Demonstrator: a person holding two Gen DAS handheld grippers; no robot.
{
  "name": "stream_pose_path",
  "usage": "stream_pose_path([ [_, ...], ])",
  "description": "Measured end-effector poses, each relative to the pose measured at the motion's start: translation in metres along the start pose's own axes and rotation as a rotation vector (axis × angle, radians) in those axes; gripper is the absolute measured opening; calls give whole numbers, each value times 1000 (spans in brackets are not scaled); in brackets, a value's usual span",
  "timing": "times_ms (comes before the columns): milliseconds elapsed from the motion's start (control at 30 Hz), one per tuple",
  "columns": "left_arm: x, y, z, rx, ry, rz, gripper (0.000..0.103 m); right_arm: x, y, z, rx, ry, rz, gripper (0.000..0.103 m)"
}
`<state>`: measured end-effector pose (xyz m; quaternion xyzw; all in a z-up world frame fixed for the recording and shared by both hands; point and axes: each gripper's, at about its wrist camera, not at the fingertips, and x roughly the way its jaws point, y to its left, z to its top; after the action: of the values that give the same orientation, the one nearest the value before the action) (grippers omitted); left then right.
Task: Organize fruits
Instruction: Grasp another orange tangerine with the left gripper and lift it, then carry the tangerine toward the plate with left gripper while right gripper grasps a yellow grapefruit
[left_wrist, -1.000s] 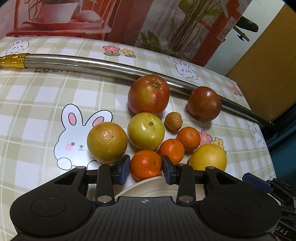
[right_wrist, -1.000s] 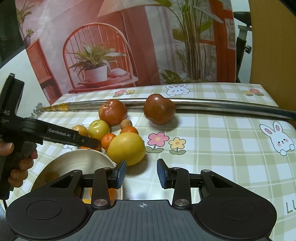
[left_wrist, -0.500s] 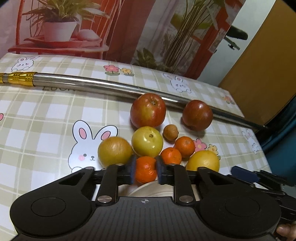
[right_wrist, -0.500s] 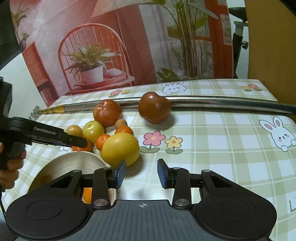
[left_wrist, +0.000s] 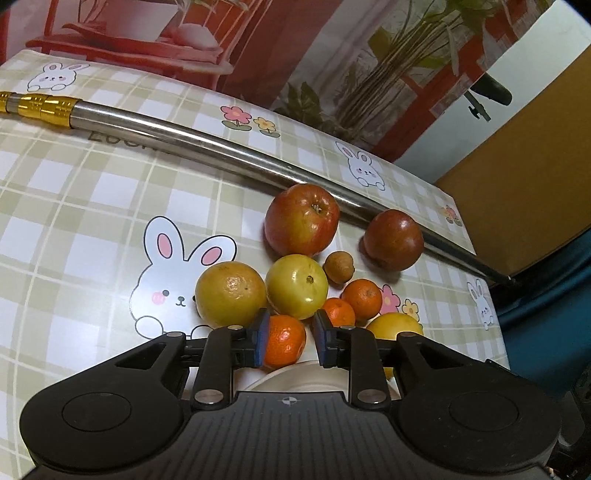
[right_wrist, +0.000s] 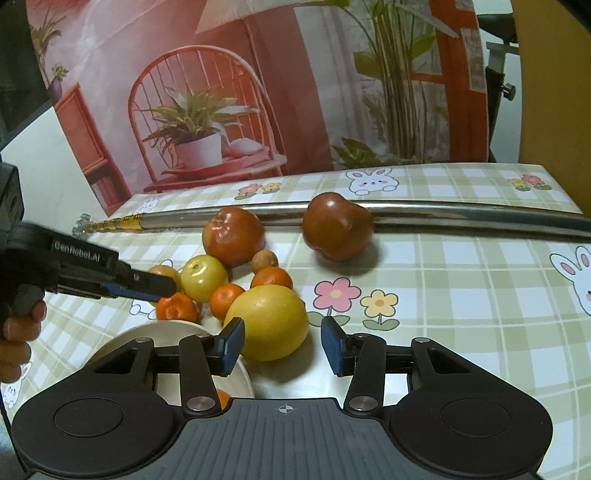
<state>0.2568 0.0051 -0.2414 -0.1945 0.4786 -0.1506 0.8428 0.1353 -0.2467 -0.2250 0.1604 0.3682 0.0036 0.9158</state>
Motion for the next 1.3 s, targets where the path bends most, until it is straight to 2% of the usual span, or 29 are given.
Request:
stream_pose_path([
  [133,-1,4,1,-17,11,-14,27,-1,-2,-2,10,3,-2,43],
  [333,-5,3,-1,17,20,10,30,-2,-4,-2,16,0,-1,43],
  [500,0,-5,-6,81,34,65,32,-1,-3,-2,16,-1,4,43],
  [667,11,-9,-6,92,28,122,39,-1,-2,-2,16,-1,4,43],
  [800,21,-2,-4,37,36,105,40,-1,-2,-2,15,0,2,43],
  [1000,18,-7,-7,89,15,115,38,0,-5,-3,23,4,0,43],
  [1300,-15,-15,-9,155,-70,70,38,4,-3,1,15,-6,26,54],
])
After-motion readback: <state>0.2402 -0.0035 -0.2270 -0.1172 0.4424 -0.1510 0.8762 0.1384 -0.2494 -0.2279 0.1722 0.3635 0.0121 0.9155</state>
